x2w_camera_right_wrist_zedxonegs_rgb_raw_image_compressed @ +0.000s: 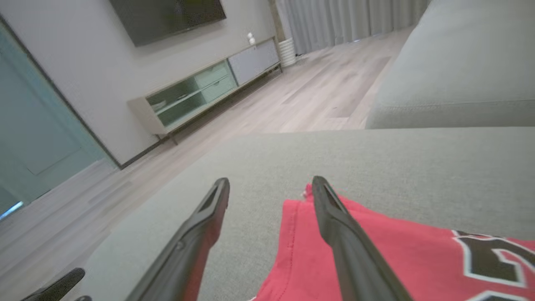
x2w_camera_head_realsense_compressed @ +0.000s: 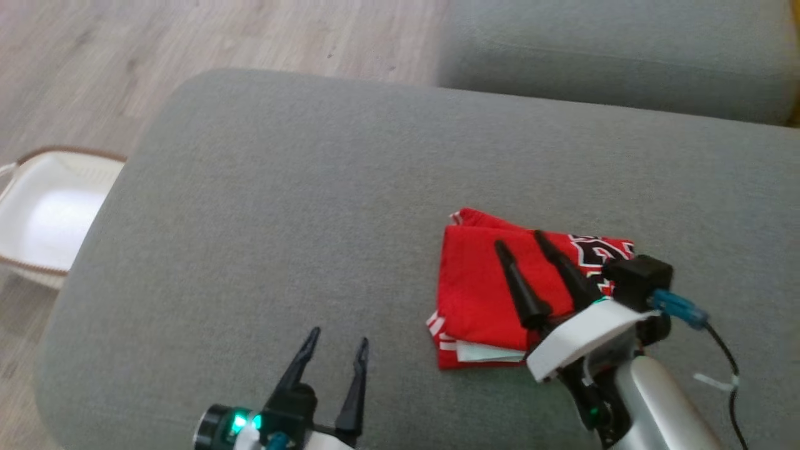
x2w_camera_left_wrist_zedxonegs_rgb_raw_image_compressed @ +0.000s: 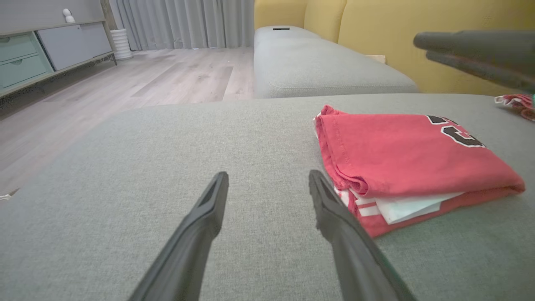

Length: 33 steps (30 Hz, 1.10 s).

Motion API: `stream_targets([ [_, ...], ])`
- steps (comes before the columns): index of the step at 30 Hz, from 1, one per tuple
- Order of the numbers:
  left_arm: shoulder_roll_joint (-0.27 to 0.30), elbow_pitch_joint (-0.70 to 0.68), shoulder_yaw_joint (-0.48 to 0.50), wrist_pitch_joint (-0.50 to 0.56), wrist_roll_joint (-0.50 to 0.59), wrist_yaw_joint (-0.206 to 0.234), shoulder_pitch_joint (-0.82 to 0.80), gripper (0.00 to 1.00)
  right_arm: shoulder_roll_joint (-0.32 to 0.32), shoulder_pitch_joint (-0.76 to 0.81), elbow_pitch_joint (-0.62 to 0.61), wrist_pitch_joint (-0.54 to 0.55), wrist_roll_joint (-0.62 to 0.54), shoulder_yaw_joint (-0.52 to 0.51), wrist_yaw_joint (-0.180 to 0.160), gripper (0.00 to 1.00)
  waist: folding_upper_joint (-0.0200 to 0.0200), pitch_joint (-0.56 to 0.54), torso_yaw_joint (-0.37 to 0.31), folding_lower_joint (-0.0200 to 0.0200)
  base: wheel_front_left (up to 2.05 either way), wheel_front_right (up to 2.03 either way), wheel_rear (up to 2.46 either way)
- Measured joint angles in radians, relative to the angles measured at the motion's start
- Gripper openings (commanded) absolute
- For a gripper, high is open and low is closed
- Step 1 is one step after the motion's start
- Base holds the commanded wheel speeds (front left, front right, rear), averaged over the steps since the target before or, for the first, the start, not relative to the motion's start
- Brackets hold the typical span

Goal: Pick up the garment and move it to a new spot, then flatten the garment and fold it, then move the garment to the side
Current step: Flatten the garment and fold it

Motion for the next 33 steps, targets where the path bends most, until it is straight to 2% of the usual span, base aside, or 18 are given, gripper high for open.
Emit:
stream_targets([
  [6, 0.000, -0.040, 0.059, 0.000, 0.001, 0.019, 0.016, 1.00, -0.025, 0.046, -0.019, -0.096, -0.006, -0.110, 0.000, 1.00, 0.0000, -0.032, -0.072, 0.0000, 0.00, 0.00, 0.00],
  [16, 0.000, -0.077, 0.124, 0.000, 0.001, 0.037, 0.052, 1.00, -0.193, 0.156, -0.014, -0.274, 0.019, -0.138, 0.000, 1.00, 0.0000, -0.073, -0.196, 0.0000, 0.00, 0.00, 0.00],
  [19, -0.001, -0.080, 0.130, 0.000, 0.001, 0.040, 0.083, 1.00, -0.196, 0.194, -0.013, -0.289, -0.022, -0.143, 0.000, 1.00, 0.0000, -0.091, -0.207, 0.0000, 0.00, 0.00, 0.00],
  [27, -0.002, -0.114, 0.152, 0.000, 0.013, 0.041, 0.158, 1.00, -0.136, 0.281, -0.039, -0.290, -0.153, -0.201, 0.000, 1.00, 0.0000, -0.127, -0.204, 0.0000, 0.00, 0.00, 0.00],
  [33, -0.011, -0.158, 0.200, 0.000, 0.010, 0.063, 0.189, 1.00, -0.105, 0.341, -0.041, -0.290, -0.197, -0.219, 0.000, 1.00, 0.0000, -0.153, -0.185, 0.0000, 0.00, 0.00, 0.00],
])
